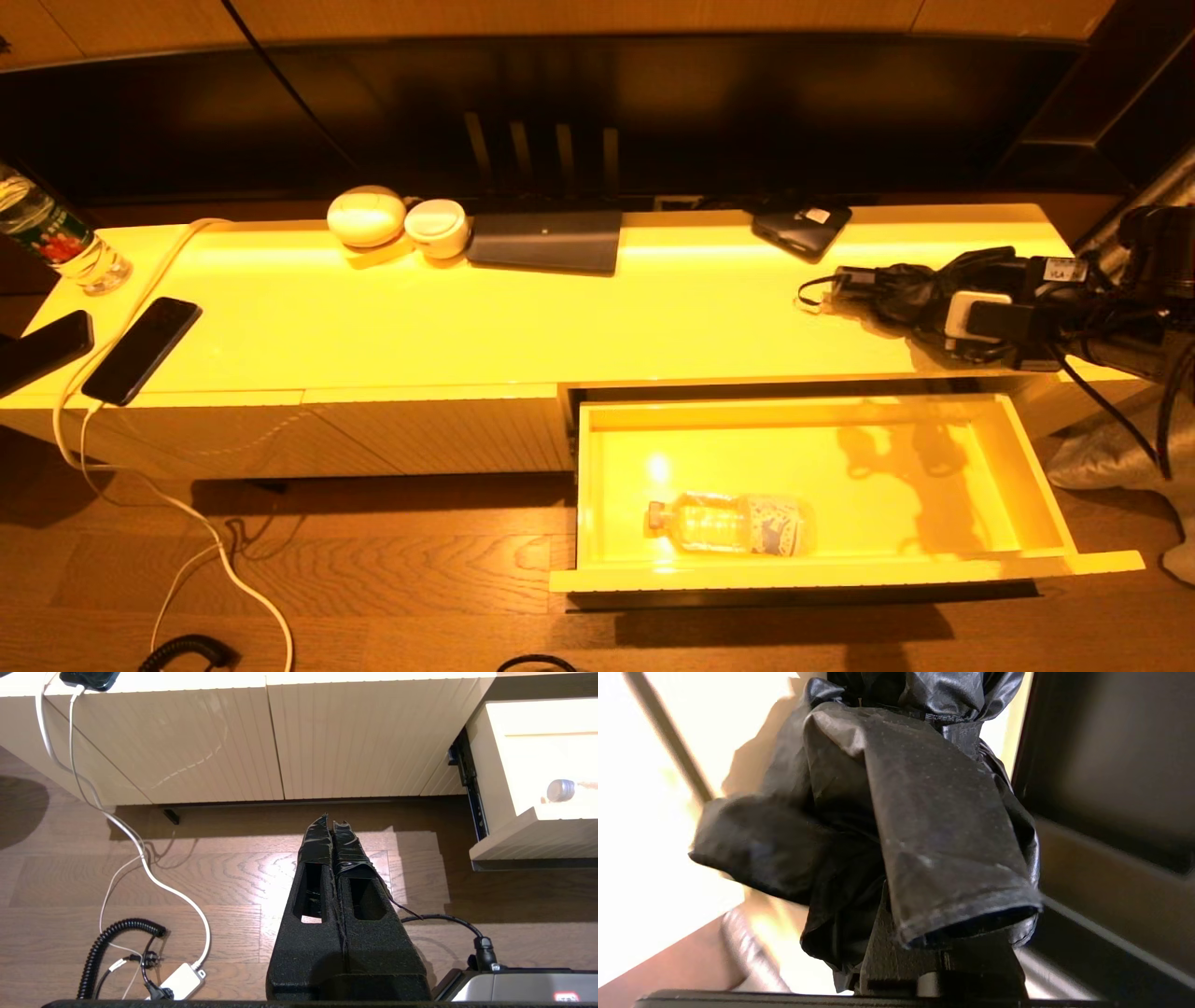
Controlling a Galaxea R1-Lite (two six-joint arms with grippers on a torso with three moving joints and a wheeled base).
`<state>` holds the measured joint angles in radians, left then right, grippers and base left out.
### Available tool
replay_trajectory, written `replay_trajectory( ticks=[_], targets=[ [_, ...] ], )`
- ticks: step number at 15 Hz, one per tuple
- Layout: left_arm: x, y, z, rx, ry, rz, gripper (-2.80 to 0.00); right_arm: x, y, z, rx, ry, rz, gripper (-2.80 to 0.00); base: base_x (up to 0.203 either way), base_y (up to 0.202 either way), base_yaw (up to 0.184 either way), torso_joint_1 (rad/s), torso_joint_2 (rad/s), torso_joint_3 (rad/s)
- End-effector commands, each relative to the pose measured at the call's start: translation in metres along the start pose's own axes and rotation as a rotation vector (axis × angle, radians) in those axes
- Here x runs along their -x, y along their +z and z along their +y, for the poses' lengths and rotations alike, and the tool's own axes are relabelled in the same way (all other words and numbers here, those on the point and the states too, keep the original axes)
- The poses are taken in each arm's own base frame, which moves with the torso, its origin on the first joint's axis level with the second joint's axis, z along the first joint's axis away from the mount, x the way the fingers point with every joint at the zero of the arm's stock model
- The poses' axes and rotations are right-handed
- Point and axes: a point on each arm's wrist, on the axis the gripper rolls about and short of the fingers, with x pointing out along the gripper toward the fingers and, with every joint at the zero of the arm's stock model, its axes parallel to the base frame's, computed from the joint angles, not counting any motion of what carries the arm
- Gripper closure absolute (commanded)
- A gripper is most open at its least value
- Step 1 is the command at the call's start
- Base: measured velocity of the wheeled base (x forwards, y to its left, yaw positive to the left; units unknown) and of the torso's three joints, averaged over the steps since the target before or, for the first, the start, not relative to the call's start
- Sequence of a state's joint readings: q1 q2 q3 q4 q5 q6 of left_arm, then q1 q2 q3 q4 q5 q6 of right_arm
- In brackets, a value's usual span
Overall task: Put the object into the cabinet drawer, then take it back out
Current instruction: Take the umbrella out of the drawer and put it on the table
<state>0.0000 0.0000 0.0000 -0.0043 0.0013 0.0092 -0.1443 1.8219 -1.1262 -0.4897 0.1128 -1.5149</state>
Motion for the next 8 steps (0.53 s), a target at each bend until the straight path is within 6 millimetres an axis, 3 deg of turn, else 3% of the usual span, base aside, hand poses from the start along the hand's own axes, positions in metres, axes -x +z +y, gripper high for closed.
replay_trajectory(
  ticks=[1, 6, 7, 8],
  targets=[
    [-0.0001, -0.0004, 0.0, 0.0, 0.0, 0.001, 0.0, -0.0191, -0.003, 0.0176, 0.008, 0.029, -0.005, 0.0, 0.0, 0.0, 0.0, 0.0, 0.0, 0.0],
    [-0.0001, -0.0004, 0.0, 0.0, 0.0, 0.001, 0.0, -0.0188, -0.0023, 0.0218, 0.032, -0.003, -0.045, 0.0, 0.0, 0.0, 0.0, 0.0, 0.0, 0.0],
    [-0.0002, -0.0008, 0.0, 0.0, 0.0, 0.003, 0.0, -0.0169, -0.0019, 0.0197, 0.033, -0.008, -0.044, -2.8, 0.0, 0.0, 0.0, 0.0, 0.0, 0.0],
    [-0.0001, -0.0004, 0.0, 0.0, -0.001, 0.001, 0.0, -0.0129, -0.0008, 0.0134, 0.034, -0.023, -0.041, -2.8, 0.0, 0.0, 0.0, 0.0, 0.0, 0.0]
  ],
)
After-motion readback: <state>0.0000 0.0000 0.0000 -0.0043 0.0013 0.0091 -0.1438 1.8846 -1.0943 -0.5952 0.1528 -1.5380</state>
